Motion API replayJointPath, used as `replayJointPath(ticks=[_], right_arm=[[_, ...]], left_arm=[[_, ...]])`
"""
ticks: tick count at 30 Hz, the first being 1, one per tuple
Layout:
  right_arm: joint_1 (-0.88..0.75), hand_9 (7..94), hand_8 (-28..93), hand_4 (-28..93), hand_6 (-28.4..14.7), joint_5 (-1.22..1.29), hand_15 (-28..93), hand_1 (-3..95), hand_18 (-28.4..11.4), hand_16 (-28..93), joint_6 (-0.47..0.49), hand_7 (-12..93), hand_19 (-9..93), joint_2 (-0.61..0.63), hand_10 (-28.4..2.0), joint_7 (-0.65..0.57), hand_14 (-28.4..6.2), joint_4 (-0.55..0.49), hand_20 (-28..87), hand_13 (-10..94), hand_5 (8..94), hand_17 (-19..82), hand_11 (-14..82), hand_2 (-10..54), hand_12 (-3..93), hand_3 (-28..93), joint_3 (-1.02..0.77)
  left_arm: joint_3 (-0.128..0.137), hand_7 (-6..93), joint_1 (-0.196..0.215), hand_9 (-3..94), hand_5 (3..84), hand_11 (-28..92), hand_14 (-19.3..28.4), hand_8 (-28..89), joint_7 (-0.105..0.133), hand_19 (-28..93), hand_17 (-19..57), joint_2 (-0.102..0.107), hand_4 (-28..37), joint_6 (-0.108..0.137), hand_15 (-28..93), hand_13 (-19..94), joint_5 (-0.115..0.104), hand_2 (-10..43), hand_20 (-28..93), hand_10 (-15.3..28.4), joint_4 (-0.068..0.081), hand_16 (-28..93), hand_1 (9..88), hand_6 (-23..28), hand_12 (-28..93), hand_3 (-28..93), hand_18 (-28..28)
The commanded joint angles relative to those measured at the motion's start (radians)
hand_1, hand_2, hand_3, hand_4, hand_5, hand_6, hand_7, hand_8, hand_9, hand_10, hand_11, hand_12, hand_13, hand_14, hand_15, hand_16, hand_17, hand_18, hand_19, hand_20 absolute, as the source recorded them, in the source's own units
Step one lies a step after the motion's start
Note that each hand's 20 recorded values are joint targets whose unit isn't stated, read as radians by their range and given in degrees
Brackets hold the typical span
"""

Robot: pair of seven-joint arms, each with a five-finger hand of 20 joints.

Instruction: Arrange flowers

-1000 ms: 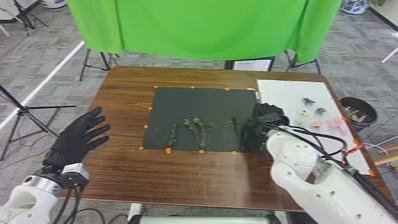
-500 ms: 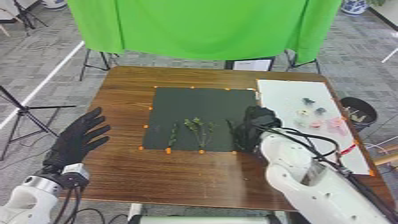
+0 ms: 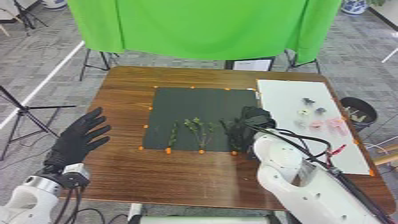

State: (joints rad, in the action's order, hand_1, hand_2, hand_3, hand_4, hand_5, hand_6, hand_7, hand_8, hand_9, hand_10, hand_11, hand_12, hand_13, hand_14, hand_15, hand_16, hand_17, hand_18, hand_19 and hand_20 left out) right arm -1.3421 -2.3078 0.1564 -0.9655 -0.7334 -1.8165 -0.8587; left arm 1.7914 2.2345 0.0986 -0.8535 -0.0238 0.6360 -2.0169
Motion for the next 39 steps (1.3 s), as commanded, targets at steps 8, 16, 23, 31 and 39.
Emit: replayJointPath(ticks=[8, 16, 23, 31, 39], right_arm=[[-0.021, 87.9, -10, -28, 1.3, 0.014, 81, 21.9, -19.8, 33, 0.026, 46, 93, 0.001, -8.1, -0.060, -6.3, -0.034, 71, 83, 82.3, 54, 56.3, -9.5, 39.2, 80, -0.035], [-0.041, 87.5, -9, -28, 0.7, 0.036, 80, 19.9, -20.1, 34, 0.007, 45, 93, 0.019, -8.7, -0.040, -7.0, -0.065, 72, 82, 82.0, 53, 55.4, -8.4, 39.8, 80, -0.082], [-0.049, 84.9, -10, -28, -0.5, 0.060, 79, 16.9, -20.4, 34, -0.064, 42, 93, 0.076, -10.2, -0.003, -8.2, -0.103, 70, 79, 80.1, 49, 53.7, -4.8, 39.2, 79, -0.158], [-0.081, 66.1, -14, -28, -1.8, 0.013, 78, 22.8, -18.9, 29, -0.144, 43, 92, 0.201, -11.6, 0.067, -10.3, -0.095, 51, 64, 61.4, 34, 53.9, -8.1, 35.3, 82, -0.245], [-0.163, 46.9, -17, -28, -3.2, -0.027, 79, 25.5, -19.2, 26, -0.112, 43, 87, 0.294, -12.1, 0.091, -10.5, -0.083, 49, 55, 41.7, 28, 42.5, -9.5, 26.8, 85, -0.333]], left_arm=[[-0.004, 19.6, 0.000, 15.5, 21.3, 18, 13.5, -11, -0.011, 39, -12.1, 0.001, -28.3, -0.011, 29, 12, 0.000, -5.1, 10, 10.1, 0.008, 1, 24.6, 3.7, 19, 70, 20.2], [0.000, 19.6, 0.008, 15.5, 21.3, 18, 13.5, -11, -0.006, 39, -12.1, -0.001, -28.3, -0.006, 29, 12, -0.002, -5.2, 10, 10.2, 0.004, 1, 24.6, 3.7, 19, 70, 20.2], [0.003, 19.5, 0.017, 15.6, 21.3, 18, 13.5, -11, 0.003, 39, -12.0, -0.002, -28.3, 0.006, 29, 12, -0.006, -5.1, 10, 10.1, -0.002, 1, 24.6, 3.7, 19, 70, 20.2], [0.009, 19.7, 0.021, 15.6, 21.2, 19, 13.5, -11, 0.004, 39, -12.1, -0.011, -28.3, 0.008, 29, 12, -0.004, -5.1, 10, 10.2, -0.004, 1, 24.5, 3.6, 19, 70, 20.2], [0.013, 19.6, 0.026, 15.6, 21.2, 18, 13.5, -11, 0.007, 39, -12.1, -0.009, -28.3, 0.009, 29, 12, -0.004, -5.1, 10, 10.1, -0.005, 1, 24.6, 3.6, 19, 70, 20.2]])
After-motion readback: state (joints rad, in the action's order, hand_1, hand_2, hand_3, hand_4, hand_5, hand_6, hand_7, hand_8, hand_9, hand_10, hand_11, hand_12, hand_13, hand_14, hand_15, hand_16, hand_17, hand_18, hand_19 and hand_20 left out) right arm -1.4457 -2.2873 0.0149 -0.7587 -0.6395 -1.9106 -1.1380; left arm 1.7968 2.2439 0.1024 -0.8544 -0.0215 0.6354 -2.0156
